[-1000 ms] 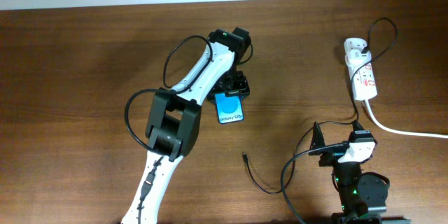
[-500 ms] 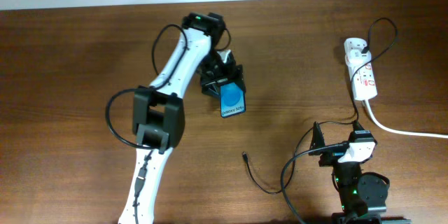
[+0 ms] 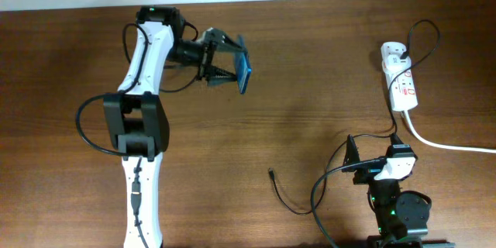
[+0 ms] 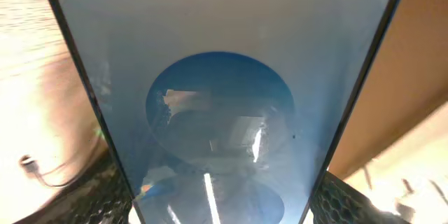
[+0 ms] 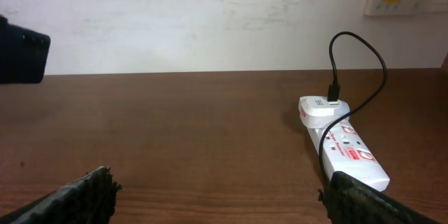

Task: Plug charger to phone and switch on socket
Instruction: 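Lift the phone upright with the left gripper, bottom edge facing right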

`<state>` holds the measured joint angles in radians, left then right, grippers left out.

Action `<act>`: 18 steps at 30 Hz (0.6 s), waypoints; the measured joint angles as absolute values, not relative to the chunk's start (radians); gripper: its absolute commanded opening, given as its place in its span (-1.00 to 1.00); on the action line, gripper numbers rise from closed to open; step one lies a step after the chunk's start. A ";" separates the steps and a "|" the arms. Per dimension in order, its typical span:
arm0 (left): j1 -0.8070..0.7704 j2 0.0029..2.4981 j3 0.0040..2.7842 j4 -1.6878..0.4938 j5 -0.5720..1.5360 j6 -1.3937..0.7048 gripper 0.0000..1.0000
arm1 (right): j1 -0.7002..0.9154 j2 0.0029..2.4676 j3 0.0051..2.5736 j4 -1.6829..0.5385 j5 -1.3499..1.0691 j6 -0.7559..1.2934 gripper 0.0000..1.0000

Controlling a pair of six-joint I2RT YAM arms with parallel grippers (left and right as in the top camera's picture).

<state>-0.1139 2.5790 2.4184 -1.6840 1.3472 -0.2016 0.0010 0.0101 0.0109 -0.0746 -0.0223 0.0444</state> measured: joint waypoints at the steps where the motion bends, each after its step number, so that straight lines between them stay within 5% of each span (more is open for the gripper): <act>1: -0.110 2.579 2.418 -1.685 1.371 -0.202 0.53 | 0.001 0.010 0.011 -0.075 -0.022 0.044 0.97; 18: -0.110 2.579 2.418 -1.687 1.517 -0.266 0.59 | 0.001 0.010 0.011 -0.075 -0.022 0.044 0.97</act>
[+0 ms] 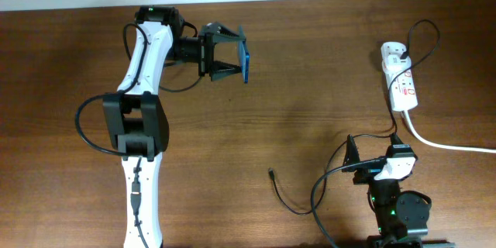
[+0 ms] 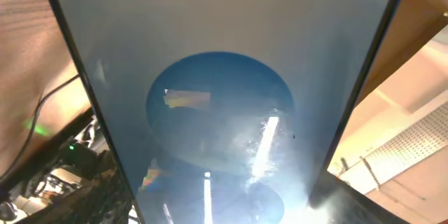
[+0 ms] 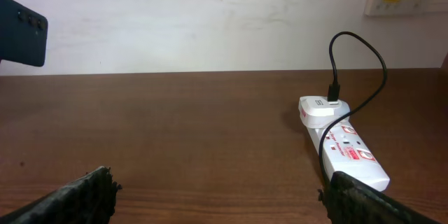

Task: Plug charger to phone and switch on socket
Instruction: 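Lift the phone upright with the left gripper, bottom edge facing right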

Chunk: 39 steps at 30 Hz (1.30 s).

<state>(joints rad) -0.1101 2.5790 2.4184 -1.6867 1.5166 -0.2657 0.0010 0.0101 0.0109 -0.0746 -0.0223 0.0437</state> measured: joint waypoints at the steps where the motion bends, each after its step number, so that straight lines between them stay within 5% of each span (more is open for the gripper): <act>1: -0.110 2.579 2.418 -1.687 1.518 -0.297 0.58 | 0.001 0.010 0.011 -0.075 -0.022 0.044 0.97; 39: -0.046 2.579 2.418 -1.687 1.519 -0.368 0.56 | 0.001 0.010 0.011 -0.075 -0.022 0.044 0.97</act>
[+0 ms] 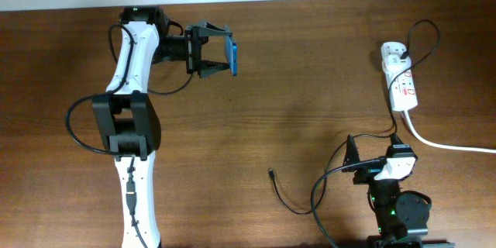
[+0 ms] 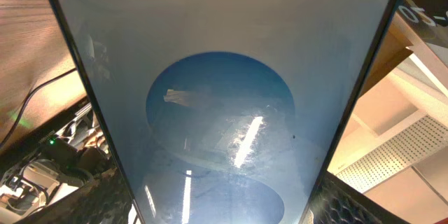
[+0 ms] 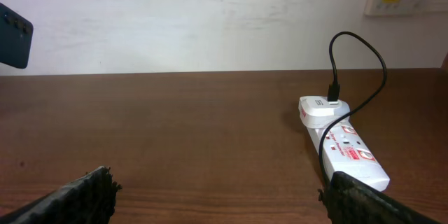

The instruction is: Plug charger to phone and switch on socket

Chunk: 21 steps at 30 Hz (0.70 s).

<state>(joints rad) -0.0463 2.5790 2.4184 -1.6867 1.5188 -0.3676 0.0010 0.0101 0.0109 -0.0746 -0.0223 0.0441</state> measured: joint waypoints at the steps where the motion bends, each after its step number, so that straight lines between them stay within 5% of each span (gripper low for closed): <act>1: -0.046 2.579 2.418 -1.687 1.519 -0.368 0.55 | 0.001 0.010 0.011 -0.075 -0.022 0.045 0.97; 21: -0.046 2.579 2.418 -1.687 1.519 -0.368 0.55 | 0.001 0.010 0.011 -0.075 -0.022 0.044 0.97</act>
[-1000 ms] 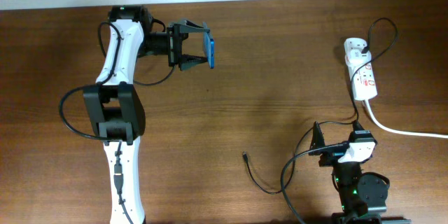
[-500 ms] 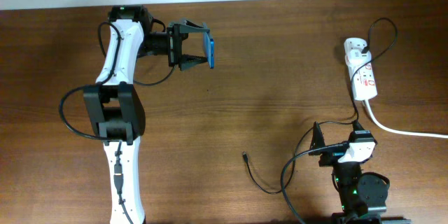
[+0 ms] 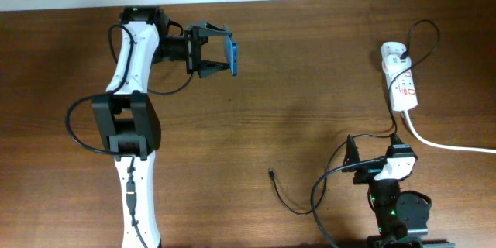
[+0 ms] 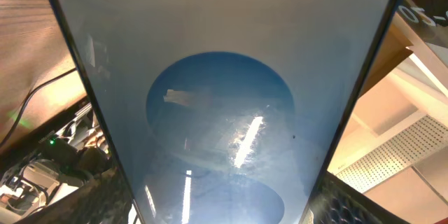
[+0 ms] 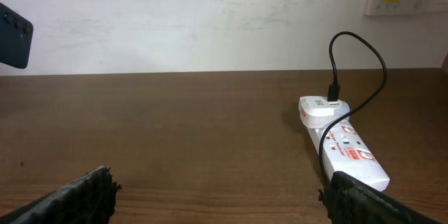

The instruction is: Plug charger to phone and switch on socket

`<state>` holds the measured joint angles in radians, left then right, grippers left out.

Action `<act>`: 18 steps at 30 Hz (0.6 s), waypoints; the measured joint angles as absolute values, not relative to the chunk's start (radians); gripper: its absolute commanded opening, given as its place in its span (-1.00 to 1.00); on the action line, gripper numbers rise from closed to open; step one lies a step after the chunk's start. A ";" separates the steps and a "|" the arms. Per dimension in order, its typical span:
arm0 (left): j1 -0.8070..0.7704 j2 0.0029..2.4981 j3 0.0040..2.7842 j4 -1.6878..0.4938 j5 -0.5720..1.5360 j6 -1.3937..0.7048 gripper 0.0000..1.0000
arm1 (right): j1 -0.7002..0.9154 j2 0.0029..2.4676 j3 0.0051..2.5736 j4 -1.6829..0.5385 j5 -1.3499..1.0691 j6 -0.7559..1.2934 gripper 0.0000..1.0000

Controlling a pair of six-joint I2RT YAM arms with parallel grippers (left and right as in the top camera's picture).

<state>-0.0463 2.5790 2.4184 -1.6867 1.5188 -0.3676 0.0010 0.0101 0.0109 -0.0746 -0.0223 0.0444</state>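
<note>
My left gripper [image 3: 225, 53] is shut on a blue phone [image 3: 232, 54], held on edge above the far left of the table. The phone's glossy face [image 4: 220, 98] fills the left wrist view, with the fingers [image 4: 105, 199] at its lower sides. A white power strip [image 3: 403, 85] lies at the far right, a white charger adapter [image 5: 318, 108] plugged into its far end. The black cable's free plug [image 3: 271, 173] lies on the wood near the front. My right gripper [image 5: 220, 199] is open and empty, low at the front right.
The wooden table [image 3: 310, 85] runs to a white wall at the back. The strip's white mains cord [image 3: 449, 146] leaves to the right. Loops of black cable [image 3: 325, 194] lie beside the right arm's base [image 3: 395, 209].
My left gripper first held the phone tilted, right of the arm at the back of the table. Then the phone stood more upright. By the last moment it had moved left and slightly farther back, where it stays. The right arm, cable and strip have kept still.
</note>
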 measured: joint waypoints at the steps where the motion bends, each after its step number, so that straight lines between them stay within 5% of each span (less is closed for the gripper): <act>1: -0.046 2.579 2.418 -1.687 1.519 -0.368 0.55 | 0.001 0.010 0.011 -0.075 -0.022 0.044 0.97; 18: -0.046 2.579 2.418 -1.687 1.518 -0.368 0.56 | 0.001 0.012 0.011 -0.023 -0.028 0.054 0.97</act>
